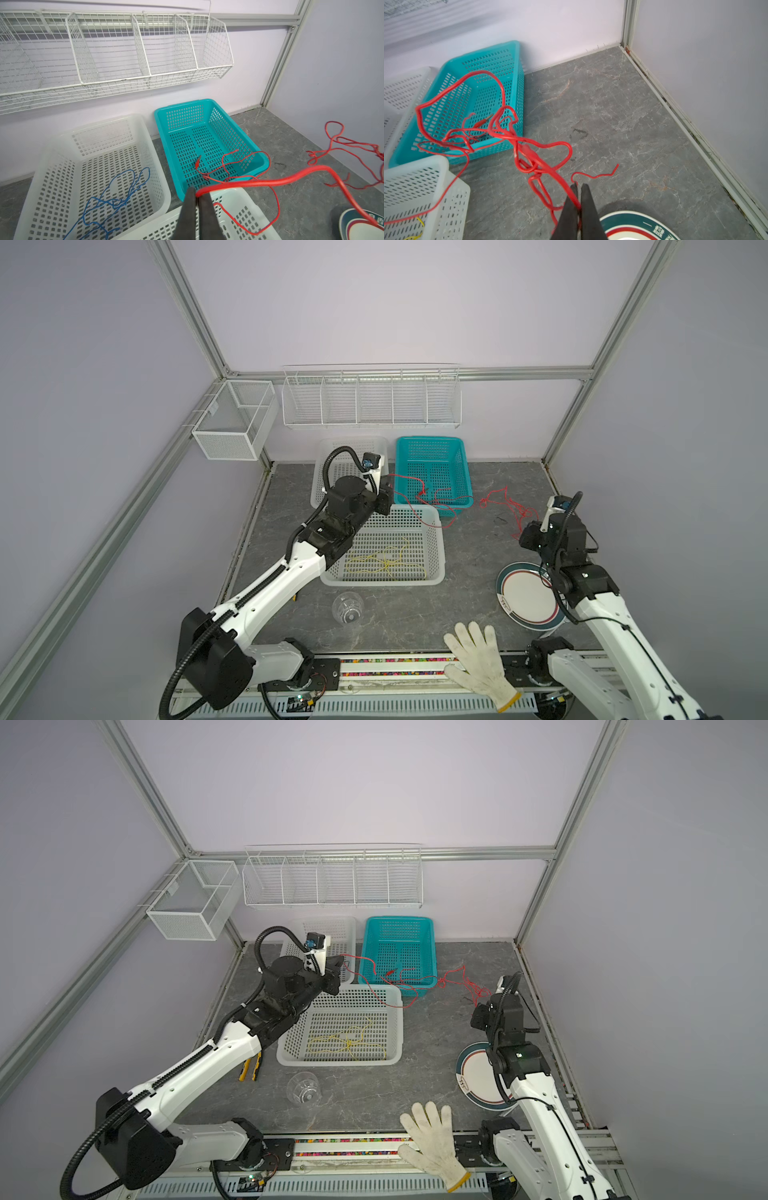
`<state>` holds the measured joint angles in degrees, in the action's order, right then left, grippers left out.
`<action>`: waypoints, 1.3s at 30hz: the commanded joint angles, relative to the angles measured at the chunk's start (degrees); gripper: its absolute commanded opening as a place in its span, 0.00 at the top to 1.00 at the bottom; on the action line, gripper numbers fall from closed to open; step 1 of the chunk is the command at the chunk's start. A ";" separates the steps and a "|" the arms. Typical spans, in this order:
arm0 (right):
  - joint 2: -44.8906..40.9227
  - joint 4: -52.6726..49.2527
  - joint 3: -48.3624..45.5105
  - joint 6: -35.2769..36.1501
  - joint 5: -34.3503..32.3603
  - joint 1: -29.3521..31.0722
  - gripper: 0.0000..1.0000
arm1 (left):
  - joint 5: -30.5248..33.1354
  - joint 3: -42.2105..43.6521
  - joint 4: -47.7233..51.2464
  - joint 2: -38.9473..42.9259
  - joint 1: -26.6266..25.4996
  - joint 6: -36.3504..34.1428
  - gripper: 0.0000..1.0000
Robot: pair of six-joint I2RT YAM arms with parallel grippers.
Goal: Untangle the cables
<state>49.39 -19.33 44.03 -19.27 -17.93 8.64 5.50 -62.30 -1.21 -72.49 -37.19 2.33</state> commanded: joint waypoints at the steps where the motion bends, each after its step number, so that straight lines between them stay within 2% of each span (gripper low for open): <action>1: 2.16 3.90 2.71 0.50 2.21 -0.21 0.93 | 0.03 1.34 -3.04 2.29 -0.08 -0.26 1.00; 4: 3.51 5.53 3.52 0.38 5.32 -0.15 0.93 | 5.15 1.63 -4.55 2.26 -0.08 0.53 1.00; 7: 3.73 6.32 3.27 -0.39 5.67 -0.20 0.93 | 9.15 -0.77 -5.62 0.23 -0.08 1.14 1.00; 14: 1.81 4.91 1.22 0.06 4.17 -0.21 0.93 | 12.75 -10.67 -11.26 -9.24 -0.03 0.71 1.00; 19: -1.29 3.34 -0.80 0.71 1.79 -0.29 0.93 | 15.89 -19.60 -12.69 -18.33 0.01 -2.53 1.00; 24: -3.21 1.97 -1.84 0.85 1.67 -0.38 0.93 | 15.83 -28.33 -4.55 -28.87 -0.36 -4.72 1.00; 28: -3.79 1.23 -2.28 1.35 2.01 -0.38 0.94 | 15.60 -31.91 2.43 -35.93 -1.47 -5.86 1.00; 34: -3.37 1.38 -2.72 1.60 3.13 -0.35 0.93 | 13.46 -41.82 17.18 -46.99 -1.57 -0.93 1.00; 39: -3.64 1.58 -3.25 1.66 3.25 -0.38 0.93 | 12.07 -48.89 24.72 -52.80 -1.53 0.83 1.00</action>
<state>46.30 -18.61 41.85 -18.39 -15.16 8.60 18.87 -106.91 16.62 -124.49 -38.74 1.04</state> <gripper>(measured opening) 0.066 0.048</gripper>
